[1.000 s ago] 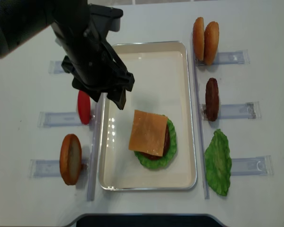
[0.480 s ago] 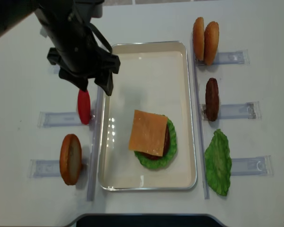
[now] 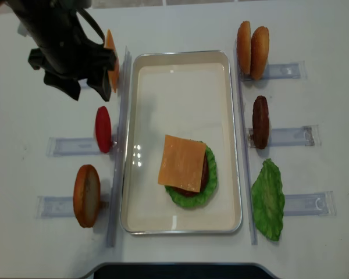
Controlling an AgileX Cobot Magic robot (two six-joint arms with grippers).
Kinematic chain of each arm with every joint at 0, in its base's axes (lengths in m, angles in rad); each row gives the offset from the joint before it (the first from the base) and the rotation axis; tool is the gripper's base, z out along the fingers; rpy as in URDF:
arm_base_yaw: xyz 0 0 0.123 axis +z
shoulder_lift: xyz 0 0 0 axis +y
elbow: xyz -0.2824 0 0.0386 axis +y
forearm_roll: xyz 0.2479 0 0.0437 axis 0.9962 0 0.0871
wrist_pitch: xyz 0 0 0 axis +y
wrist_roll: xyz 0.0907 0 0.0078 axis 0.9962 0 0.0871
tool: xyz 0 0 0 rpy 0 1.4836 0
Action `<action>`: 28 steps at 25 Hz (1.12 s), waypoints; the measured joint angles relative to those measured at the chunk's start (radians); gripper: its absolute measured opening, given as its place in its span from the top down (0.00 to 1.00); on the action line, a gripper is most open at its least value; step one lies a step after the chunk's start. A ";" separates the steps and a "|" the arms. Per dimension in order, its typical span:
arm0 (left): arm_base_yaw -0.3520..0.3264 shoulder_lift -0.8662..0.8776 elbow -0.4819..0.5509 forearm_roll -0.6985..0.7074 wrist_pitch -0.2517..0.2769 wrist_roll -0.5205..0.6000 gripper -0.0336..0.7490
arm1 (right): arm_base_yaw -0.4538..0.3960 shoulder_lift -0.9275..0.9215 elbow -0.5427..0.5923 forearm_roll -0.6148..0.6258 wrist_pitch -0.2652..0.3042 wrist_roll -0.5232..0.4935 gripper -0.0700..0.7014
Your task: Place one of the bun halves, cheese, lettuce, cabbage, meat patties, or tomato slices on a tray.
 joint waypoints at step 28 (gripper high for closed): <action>0.251 0.000 0.000 0.075 0.000 0.152 0.27 | 0.000 0.000 0.000 0.000 0.000 0.000 0.33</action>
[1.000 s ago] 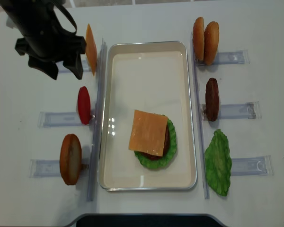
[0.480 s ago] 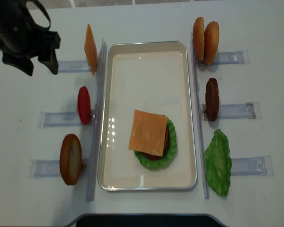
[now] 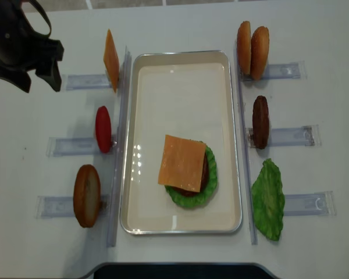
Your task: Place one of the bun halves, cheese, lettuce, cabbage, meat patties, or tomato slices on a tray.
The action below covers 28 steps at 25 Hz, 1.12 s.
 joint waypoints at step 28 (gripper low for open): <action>0.000 -0.523 0.315 0.002 0.014 0.005 0.27 | 0.000 0.000 0.000 0.000 0.000 0.000 0.33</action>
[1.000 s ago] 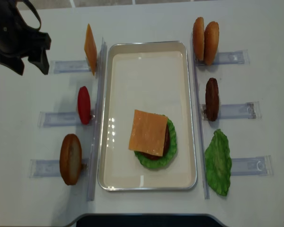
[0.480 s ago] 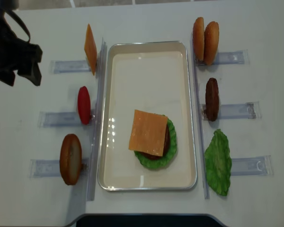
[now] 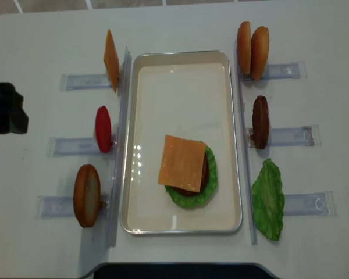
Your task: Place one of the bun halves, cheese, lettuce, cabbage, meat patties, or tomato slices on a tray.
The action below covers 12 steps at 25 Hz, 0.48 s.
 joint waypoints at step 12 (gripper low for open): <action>0.000 -0.291 0.189 -0.007 0.008 0.000 0.27 | 0.000 0.000 0.000 0.000 0.000 0.000 0.33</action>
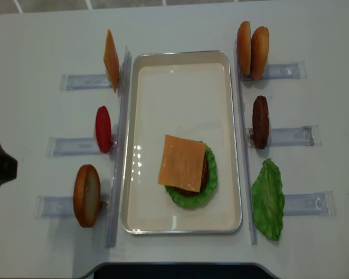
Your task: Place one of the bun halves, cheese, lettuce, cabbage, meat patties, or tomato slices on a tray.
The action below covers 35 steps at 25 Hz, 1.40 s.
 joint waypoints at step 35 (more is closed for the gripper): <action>0.000 -0.717 0.301 -0.028 -0.146 0.090 0.27 | 0.000 0.000 0.000 0.000 0.000 0.000 0.33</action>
